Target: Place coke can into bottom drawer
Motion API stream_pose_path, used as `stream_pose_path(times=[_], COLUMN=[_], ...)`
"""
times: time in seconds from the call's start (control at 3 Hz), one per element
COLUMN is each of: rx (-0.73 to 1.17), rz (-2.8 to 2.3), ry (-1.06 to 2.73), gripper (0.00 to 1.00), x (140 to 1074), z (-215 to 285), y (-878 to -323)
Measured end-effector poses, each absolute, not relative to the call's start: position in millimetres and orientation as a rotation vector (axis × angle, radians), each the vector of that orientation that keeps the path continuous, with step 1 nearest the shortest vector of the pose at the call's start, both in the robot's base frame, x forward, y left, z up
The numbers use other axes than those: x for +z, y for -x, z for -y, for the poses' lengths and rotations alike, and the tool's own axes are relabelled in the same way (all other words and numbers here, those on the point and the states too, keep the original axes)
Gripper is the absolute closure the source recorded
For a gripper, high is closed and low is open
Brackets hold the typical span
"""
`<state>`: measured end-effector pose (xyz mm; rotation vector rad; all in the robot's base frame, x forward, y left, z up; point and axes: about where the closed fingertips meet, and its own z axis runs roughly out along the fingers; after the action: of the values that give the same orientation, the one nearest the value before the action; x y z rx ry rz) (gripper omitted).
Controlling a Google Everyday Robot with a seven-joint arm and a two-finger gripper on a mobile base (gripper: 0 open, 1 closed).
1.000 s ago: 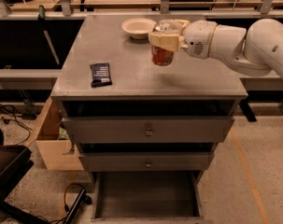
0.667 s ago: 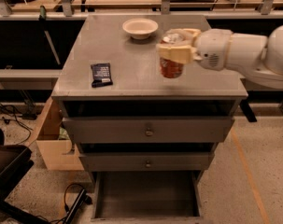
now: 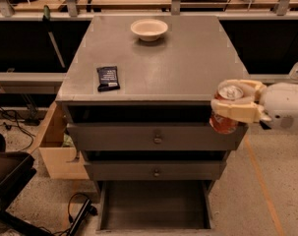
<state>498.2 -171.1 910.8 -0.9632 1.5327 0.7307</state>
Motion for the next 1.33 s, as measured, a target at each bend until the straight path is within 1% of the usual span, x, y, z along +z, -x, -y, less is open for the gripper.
stream_pose_path(times=[0.33, 0.67, 1.0, 1.33], rx=[0.737, 0.737, 0.770, 0.809], rz=[-1.586, -1.586, -1.580, -1.563], ry=[0.912, 0.912, 0.883, 0.856], gripper=[1.00, 1.00, 1.00, 1.00], x=[876, 876, 850, 793], z=[212, 212, 202, 197], y=[-460, -460, -452, -428])
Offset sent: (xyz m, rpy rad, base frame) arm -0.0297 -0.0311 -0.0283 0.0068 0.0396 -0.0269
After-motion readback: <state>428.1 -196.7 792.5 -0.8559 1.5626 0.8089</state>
